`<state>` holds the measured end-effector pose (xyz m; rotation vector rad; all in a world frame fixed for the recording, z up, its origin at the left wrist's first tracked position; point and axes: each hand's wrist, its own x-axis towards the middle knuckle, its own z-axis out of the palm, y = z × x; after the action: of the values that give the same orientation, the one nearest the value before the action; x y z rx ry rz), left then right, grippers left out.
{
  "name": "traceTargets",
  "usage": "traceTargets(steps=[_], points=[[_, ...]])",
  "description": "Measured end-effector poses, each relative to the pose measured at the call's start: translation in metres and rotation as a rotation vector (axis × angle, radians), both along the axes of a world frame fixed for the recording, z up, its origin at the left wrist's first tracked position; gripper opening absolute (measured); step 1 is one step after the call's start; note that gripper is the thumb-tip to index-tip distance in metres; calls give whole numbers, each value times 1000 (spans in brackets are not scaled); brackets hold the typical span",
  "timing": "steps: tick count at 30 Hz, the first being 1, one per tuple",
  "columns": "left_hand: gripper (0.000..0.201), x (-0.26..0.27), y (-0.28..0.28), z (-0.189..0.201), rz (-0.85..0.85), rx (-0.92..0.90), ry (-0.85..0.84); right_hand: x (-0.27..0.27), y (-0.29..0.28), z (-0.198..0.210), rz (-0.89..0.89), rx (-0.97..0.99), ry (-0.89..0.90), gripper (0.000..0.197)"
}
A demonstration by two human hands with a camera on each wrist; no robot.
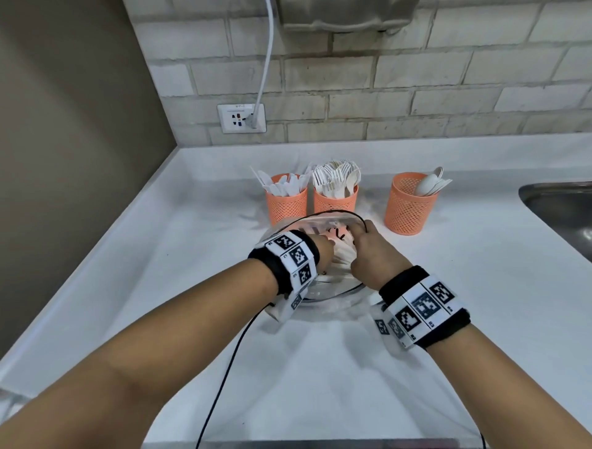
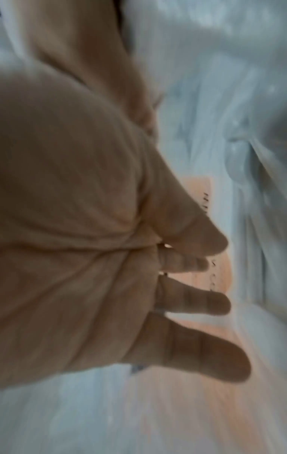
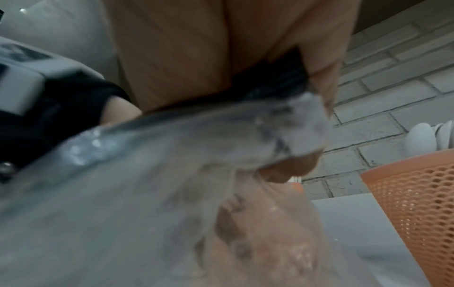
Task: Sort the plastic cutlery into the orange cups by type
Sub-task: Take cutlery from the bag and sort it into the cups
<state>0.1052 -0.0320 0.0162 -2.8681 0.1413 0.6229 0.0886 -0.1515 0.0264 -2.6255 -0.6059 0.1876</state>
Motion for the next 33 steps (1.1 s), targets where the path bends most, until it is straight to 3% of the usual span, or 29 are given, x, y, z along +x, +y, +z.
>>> traceTargets(steps=[6,9,14,20,25,27,29,33], points=[[44,2,2,-8,44,-105,-89,-4,1,-2,1,-33,21,69],[41,0,3,-8,52,-68,-63,-5,1,-3,8,-54,23,69],[67,7,1,-12,36,153,63,-5,3,-4,-4,-59,12,69],[34,-9,-6,17,51,-20,90,-3,5,-4,-4,-62,6,66],[12,-27,-8,31,-47,-90,3,-1,3,-4,-19,-73,5,65],[24,-29,-9,38,-35,-80,64,0,1,-5,-22,-80,9,65],[35,-31,-9,44,-21,-87,26,2,-1,-6,-30,-80,16,66],[30,-43,-6,55,25,-163,-191,6,-6,-6,-42,-57,43,70]])
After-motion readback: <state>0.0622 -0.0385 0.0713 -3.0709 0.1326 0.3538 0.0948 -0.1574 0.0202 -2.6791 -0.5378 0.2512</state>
